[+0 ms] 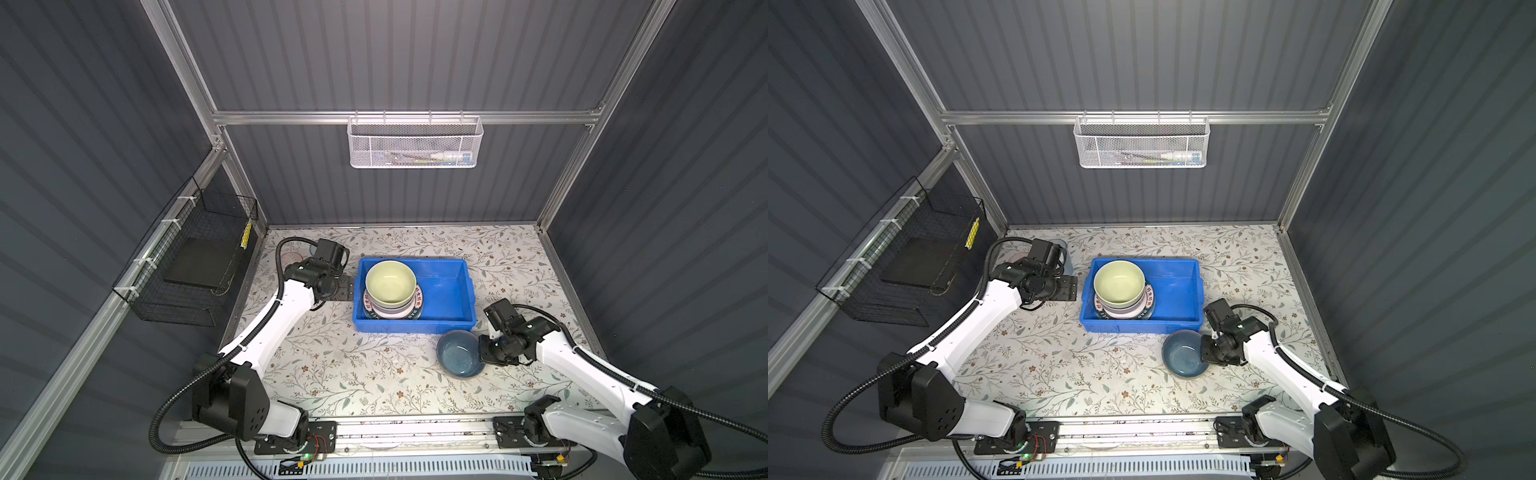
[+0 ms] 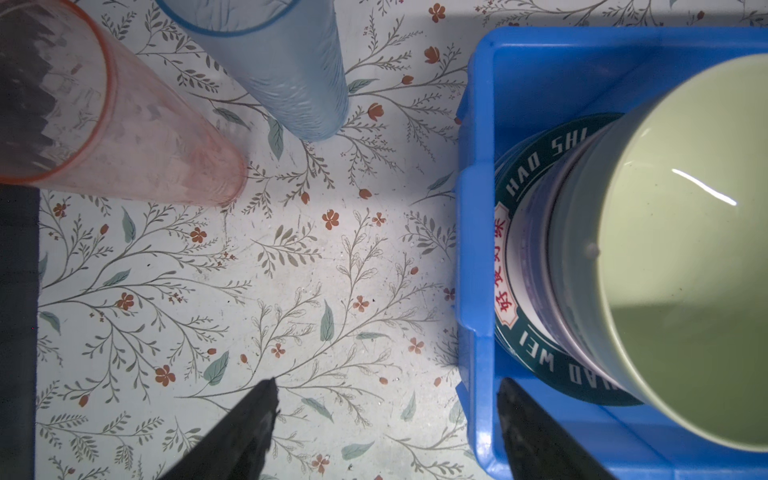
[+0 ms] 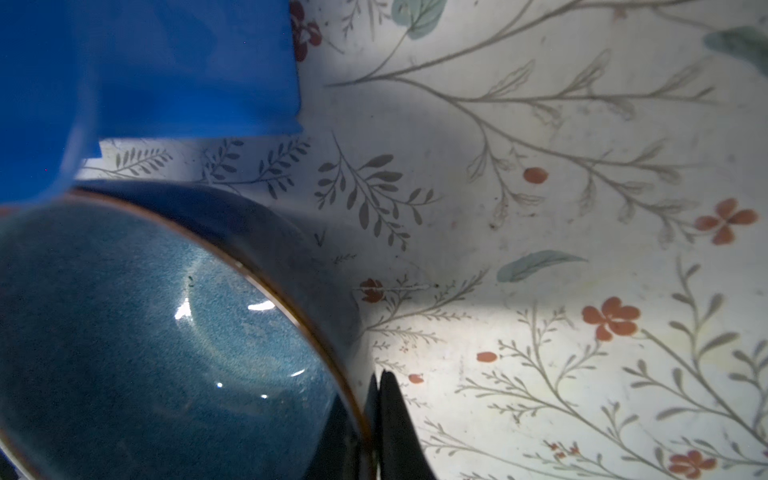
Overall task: Place the mixed dishes into the plastic bin
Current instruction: 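Close the right gripper on the dark blue bowl rim, then lift the dark blue bowl with the right gripper and carry it over the bin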
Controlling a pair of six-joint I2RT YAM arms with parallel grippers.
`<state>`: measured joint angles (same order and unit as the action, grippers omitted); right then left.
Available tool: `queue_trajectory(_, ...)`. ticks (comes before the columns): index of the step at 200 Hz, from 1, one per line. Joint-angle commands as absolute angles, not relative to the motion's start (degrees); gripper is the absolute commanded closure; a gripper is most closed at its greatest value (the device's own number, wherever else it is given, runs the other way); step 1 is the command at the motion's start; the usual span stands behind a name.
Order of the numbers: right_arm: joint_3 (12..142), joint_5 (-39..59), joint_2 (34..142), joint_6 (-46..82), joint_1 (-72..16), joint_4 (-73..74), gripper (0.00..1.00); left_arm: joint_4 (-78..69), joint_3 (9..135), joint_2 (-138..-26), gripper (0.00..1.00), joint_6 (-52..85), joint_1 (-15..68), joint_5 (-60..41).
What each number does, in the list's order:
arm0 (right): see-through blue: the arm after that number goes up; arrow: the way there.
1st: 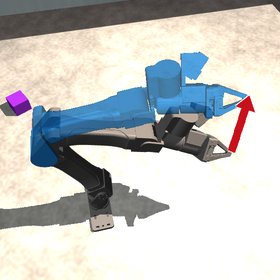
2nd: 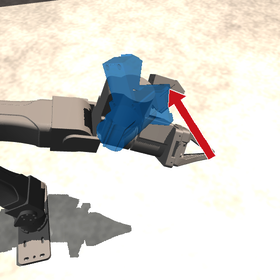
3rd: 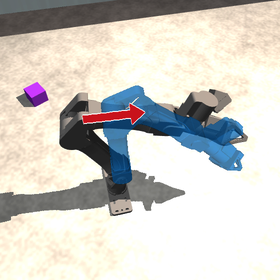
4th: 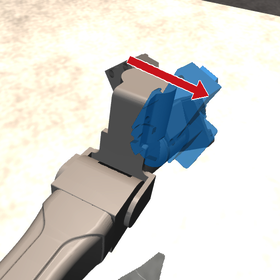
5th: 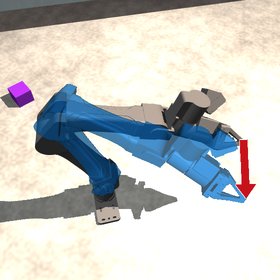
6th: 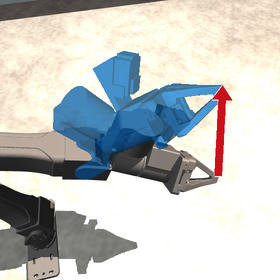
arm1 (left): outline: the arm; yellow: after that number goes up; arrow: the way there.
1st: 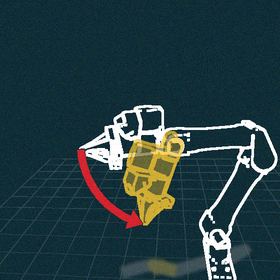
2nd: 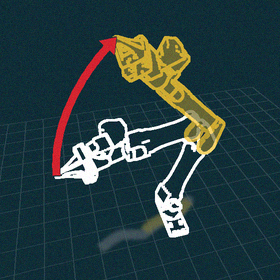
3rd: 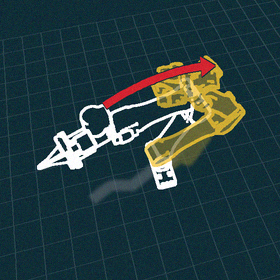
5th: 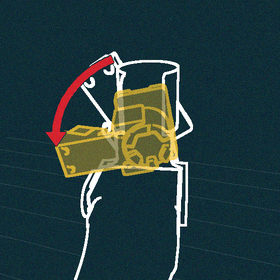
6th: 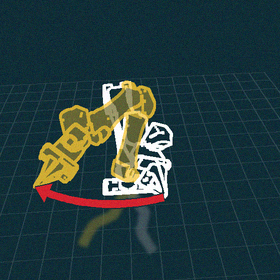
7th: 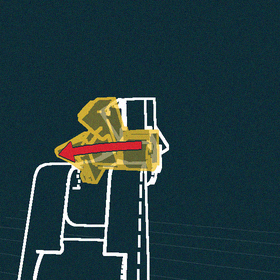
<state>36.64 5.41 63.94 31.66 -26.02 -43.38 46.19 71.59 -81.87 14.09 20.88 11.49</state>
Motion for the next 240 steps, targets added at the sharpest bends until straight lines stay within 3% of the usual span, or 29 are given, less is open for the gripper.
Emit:
queue_trajectory(1, 39.11, 7.73, 63.79, 30.56, -27.31, -44.23, 1.0, 45.79, 71.65, -81.81, 0.16, 13.01, 20.39, 12.3)
queue_trajectory(87, 45.35, 7.2, 64.87, 28.01, -30.81, -50.32, 1.0, 43.91, 71.37, -84.04, 0.15, 12.39, 19.49, 12.3)
queue_trajectory(143, 52.22, 13.03, 64.51, 21.91, -30.94, -53.41, 1.0, 42.81, 70.73, -84.31, 0.15, 11.37, 18.63, 11.63)
queue_trajectory(185, 62.95, 15.23, 67.21, 17.54, -30.93, -54.47, 1.0, 42.21, 69.47, -83.59, 0.15, 10.66, 18.37, 10.89)
queue_trajectory(240, 83.0, 13.14, 78.49, 13.94, -30.81, -56.72, 1.0, 40.56, 66.65, -80.77, 0.15, 10.57, 18.37, 9.76)
